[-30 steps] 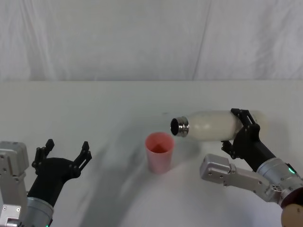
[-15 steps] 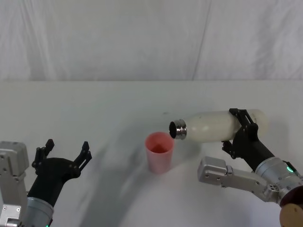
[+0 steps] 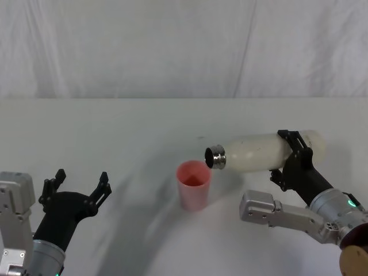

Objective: Grasp the thermos with one hand and pour water into the cup lid.

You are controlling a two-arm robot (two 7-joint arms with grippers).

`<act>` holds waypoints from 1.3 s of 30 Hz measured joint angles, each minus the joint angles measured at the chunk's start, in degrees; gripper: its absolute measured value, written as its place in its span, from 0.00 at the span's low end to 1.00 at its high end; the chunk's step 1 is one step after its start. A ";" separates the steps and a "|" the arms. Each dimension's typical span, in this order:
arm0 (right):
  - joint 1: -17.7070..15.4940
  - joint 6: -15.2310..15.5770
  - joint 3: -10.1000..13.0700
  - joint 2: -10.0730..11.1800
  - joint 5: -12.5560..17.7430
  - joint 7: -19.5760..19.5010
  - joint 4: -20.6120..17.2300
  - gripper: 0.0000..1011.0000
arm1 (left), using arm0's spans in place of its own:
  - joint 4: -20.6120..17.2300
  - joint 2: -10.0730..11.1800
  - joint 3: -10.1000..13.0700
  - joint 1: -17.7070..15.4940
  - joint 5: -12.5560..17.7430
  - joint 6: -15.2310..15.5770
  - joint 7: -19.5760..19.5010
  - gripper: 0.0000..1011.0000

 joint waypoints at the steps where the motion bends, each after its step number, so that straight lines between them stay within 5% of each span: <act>1: 0.06 0.00 -0.03 0.02 -0.04 0.01 0.00 0.95 | 0.00 0.00 0.00 0.00 0.00 0.00 0.00 0.99; 39: 2.28 0.66 -1.73 0.76 -2.75 0.22 1.04 0.95 | 0.00 0.00 0.00 0.00 0.00 0.00 0.00 0.99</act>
